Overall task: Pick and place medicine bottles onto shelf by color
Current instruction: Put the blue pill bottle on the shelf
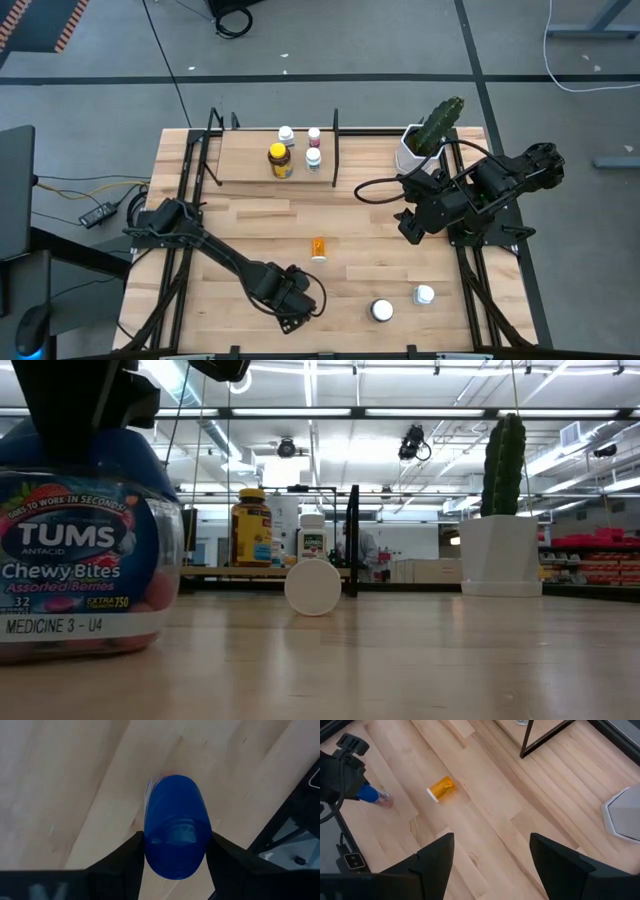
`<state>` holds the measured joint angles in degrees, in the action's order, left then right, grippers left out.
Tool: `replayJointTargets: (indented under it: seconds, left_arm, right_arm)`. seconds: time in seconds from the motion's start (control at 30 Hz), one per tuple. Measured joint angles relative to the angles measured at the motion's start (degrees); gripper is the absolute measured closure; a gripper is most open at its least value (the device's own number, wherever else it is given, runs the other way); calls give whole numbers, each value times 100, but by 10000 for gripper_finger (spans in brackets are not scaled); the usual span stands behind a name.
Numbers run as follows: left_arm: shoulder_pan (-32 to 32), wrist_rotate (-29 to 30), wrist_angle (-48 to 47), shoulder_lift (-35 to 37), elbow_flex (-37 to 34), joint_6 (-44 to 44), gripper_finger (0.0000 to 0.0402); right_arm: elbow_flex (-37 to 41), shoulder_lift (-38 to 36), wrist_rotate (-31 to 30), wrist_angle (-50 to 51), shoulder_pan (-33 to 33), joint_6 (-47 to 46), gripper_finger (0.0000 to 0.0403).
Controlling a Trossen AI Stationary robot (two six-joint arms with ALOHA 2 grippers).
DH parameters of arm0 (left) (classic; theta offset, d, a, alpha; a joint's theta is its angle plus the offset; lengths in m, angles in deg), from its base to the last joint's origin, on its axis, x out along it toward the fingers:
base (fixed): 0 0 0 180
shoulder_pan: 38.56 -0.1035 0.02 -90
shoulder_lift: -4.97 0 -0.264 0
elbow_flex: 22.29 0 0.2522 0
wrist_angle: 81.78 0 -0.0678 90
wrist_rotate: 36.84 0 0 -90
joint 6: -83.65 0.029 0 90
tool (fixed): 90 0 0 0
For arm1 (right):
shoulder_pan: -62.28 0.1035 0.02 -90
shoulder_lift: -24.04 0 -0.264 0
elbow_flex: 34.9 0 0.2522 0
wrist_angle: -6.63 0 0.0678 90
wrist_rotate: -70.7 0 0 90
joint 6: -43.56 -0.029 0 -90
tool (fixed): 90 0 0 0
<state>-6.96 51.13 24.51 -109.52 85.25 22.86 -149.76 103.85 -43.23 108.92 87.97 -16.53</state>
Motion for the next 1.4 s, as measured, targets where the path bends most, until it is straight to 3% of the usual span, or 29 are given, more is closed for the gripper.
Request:
replayJointTargets:
  seconds: [0.27,0.63,1.0,1.23,1.4]
  left_arm:
    - [-414,8,-1021,126,4,480,208]
    - [-1532,348,-2255,1036,2,2103,211]
    - [-3687,637,-2983,2219,2,4405,216]
    - [-5306,924,-3002,2375,-1,5847,209]
    - [-6393,993,-2873,2341,-2,6437,212]
  right_arm:
    - [0,0,1,0,0,6,137]
    - [0,-2,5,2,0,142,137]
    - [0,-2,-346,52,-9,530,137]
    - [-2,-2,-830,36,-380,777,137]
    - [-2,-2,-783,-89,-971,893,137]
